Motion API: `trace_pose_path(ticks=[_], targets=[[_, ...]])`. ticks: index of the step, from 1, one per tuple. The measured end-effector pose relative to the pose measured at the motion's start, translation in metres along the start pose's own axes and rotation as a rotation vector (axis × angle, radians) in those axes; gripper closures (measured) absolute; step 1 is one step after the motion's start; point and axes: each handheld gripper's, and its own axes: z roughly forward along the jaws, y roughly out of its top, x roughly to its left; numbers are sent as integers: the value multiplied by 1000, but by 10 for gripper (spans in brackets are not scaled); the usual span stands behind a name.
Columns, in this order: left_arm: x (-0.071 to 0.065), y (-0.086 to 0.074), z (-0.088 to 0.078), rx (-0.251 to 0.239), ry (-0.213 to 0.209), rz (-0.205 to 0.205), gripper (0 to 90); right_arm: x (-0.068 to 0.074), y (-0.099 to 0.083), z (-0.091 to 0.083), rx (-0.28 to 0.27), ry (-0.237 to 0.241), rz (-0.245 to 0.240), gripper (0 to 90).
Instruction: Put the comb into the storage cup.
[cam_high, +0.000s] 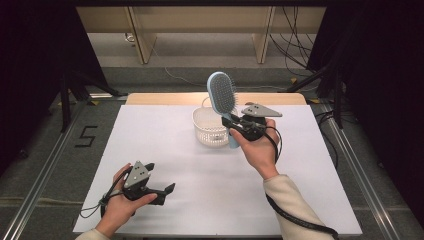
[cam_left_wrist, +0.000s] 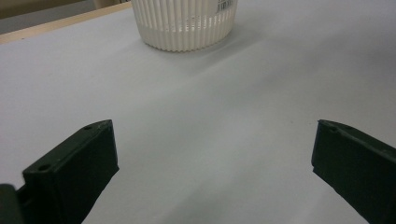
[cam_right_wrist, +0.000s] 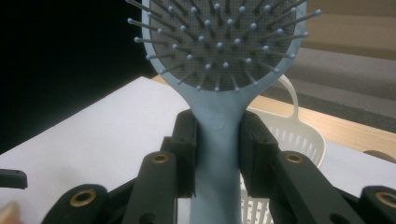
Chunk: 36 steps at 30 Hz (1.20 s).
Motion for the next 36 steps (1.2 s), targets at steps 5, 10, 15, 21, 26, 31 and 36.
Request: trace_pose_path(ticks=[5, 10, 15, 21, 26, 31, 36], targets=[[0, 0, 0, 0, 0, 0, 0, -1, 0, 0, -6, -1, -1, 705], [0, 0, 0, 0, 1, 1, 0, -2, 0, 0, -10, -5, 2, 705], [0, 0, 0, 0, 0, 2, 0, -2, 0, 0, -11, -6, 2, 705], [0, 0, 0, -1, 2, 1, 0, -3, 1, 1, -15, -10, 1, 705], [0, 0, 0, 0, 2, 2, 0, -4, 1, 1, -18, -9, 4, 704], [0, 0, 0, 1, 1, 4, 0, -4, 2, 1, -22, -10, 2, 705], [0, 0, 0, 1, 1, 3, 0, -4, 2, 1, -27, -11, 1, 705]])
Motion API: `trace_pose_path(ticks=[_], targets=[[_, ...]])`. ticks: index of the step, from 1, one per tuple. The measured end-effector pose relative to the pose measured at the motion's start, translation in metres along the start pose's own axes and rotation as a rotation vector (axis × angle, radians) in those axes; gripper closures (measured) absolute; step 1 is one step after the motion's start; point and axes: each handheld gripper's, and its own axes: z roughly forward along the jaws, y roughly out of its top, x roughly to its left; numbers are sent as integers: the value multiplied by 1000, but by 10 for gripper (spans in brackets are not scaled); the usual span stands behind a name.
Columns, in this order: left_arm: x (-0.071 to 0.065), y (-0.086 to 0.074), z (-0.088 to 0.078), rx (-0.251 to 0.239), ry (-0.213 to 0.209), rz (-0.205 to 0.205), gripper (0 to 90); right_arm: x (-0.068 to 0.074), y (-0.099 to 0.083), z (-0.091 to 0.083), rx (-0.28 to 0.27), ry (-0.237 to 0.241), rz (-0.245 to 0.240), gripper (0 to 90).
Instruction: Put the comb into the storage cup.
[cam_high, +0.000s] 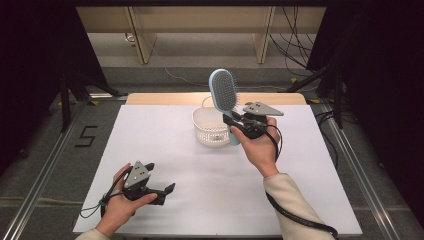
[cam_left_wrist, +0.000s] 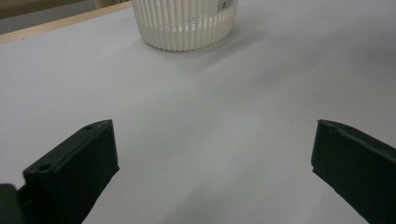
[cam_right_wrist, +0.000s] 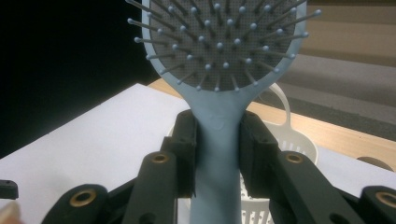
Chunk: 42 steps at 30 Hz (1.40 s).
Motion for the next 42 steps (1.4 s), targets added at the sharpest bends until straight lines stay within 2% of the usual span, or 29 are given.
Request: trace_pose_path(ticks=[42], targets=[[0, 0, 0, -1, -3, 1, 1, -2, 1, 7, -9, -9, 0, 705]])
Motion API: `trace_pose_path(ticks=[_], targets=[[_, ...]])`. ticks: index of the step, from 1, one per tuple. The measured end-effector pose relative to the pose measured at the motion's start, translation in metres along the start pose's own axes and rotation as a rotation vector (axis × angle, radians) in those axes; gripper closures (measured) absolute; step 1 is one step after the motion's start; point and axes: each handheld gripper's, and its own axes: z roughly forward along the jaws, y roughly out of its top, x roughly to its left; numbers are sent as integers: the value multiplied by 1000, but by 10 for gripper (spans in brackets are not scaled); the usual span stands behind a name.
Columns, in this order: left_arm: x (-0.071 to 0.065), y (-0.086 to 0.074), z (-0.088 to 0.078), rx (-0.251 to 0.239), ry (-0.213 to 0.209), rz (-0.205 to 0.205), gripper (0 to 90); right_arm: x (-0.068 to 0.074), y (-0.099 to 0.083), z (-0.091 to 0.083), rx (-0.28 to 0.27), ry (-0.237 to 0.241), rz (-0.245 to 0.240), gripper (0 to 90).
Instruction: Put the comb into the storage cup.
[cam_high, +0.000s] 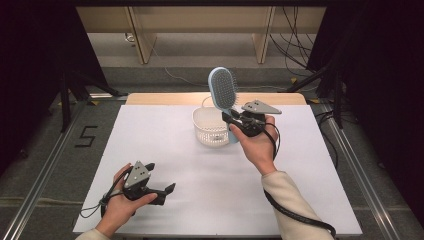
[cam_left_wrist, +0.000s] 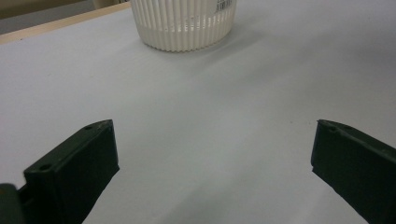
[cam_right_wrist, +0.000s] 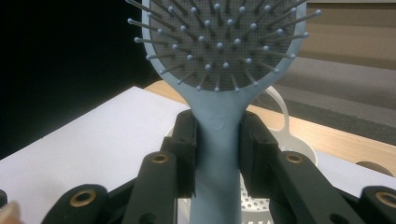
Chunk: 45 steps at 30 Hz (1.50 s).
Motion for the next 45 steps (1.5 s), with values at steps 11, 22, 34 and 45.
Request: trace_pose_path(ticks=[11, 22, 34, 45], targets=[[0, 0, 0, 0, 0, 1, 1, -2, 0, 2, -8, -5, 0, 705], [0, 0, 0, 0, -2, 2, 2, -3, 2, 4, -23, -5, -5, 704], [0, 0, 0, -2, -4, 1, 2, -2, 4, 7, -26, -5, -5, 704], [0, 0, 0, -2, -4, -1, 2, -1, 5, 10, -34, -4, -12, 705]])
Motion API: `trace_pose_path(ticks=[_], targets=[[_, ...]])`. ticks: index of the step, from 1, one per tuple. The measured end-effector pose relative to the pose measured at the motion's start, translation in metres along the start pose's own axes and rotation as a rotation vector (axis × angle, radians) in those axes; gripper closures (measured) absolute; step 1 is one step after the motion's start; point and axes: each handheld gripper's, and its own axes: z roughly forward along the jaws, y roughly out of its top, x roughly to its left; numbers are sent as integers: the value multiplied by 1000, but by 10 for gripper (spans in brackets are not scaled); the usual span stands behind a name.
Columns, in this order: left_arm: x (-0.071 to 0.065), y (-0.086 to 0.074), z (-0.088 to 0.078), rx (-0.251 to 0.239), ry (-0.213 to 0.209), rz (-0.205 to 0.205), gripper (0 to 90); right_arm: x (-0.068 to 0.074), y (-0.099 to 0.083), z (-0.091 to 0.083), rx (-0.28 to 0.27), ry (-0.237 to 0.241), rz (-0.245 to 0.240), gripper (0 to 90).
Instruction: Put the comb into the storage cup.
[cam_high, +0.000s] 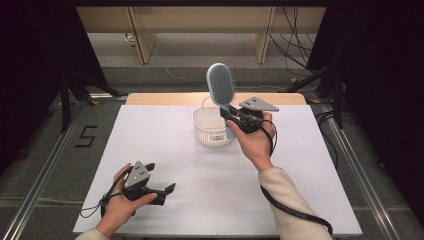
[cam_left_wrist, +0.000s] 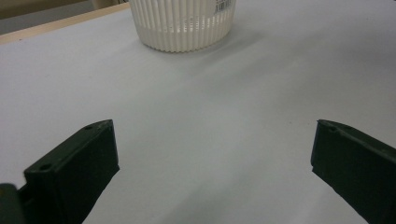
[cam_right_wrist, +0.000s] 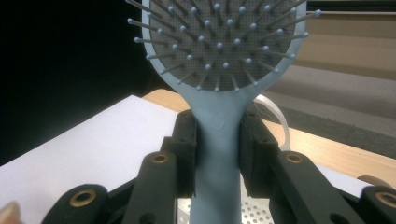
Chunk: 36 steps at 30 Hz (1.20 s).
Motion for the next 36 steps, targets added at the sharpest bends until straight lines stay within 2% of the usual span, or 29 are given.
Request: trace_pose_path(ticks=[36], targets=[[0, 0, 0, -1, 0, 0, 2, 1, 4, 9, -8, -3, 0, 705]])
